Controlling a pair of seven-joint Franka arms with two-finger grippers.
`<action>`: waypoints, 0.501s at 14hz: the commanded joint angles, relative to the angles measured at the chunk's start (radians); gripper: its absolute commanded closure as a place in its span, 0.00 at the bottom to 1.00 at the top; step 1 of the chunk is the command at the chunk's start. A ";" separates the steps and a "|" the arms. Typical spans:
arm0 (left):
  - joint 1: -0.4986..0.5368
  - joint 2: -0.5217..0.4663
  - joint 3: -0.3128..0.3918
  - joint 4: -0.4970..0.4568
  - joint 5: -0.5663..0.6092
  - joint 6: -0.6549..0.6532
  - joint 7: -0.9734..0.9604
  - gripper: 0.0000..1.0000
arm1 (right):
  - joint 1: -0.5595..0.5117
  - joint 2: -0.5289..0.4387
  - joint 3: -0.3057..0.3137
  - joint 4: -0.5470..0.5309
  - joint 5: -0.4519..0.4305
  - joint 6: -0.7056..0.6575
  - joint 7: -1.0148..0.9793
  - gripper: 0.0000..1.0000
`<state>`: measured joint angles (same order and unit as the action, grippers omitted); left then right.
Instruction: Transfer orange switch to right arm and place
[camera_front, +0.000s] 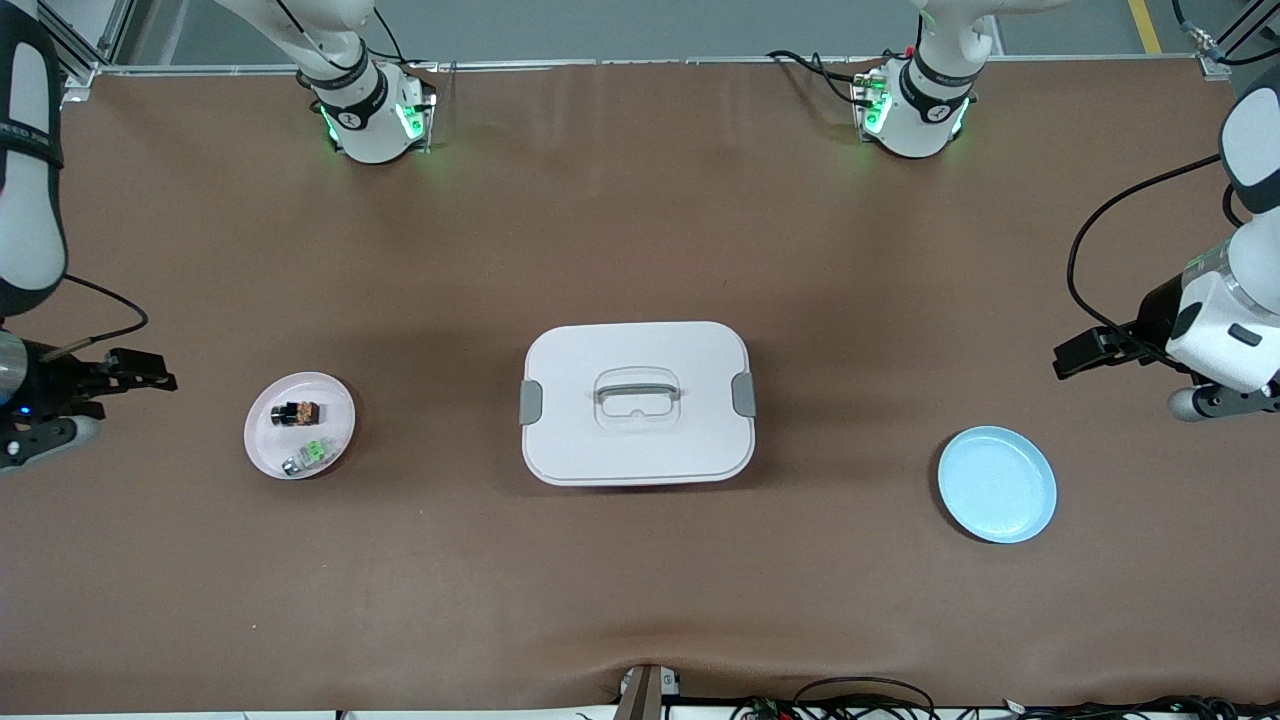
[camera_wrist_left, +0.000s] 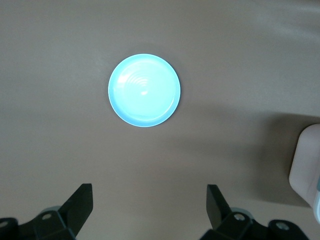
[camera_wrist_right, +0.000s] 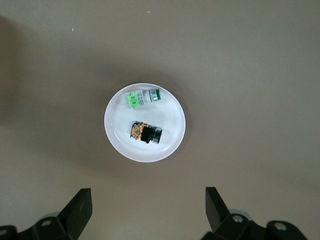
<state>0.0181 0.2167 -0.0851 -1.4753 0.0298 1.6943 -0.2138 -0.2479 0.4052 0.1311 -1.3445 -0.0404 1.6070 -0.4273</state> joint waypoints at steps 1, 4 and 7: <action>-0.021 -0.072 0.044 -0.066 0.006 -0.005 0.059 0.00 | -0.010 0.018 0.010 0.111 -0.015 -0.055 0.085 0.00; -0.044 -0.129 0.088 -0.135 0.006 0.014 0.102 0.00 | -0.010 0.014 0.012 0.159 -0.016 -0.064 0.094 0.00; -0.044 -0.187 0.094 -0.180 -0.011 0.015 0.151 0.00 | -0.007 -0.018 0.019 0.176 -0.012 -0.124 0.093 0.00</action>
<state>-0.0045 0.1036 -0.0124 -1.5841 0.0287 1.6925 -0.0957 -0.2493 0.4018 0.1333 -1.1976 -0.0410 1.5168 -0.3555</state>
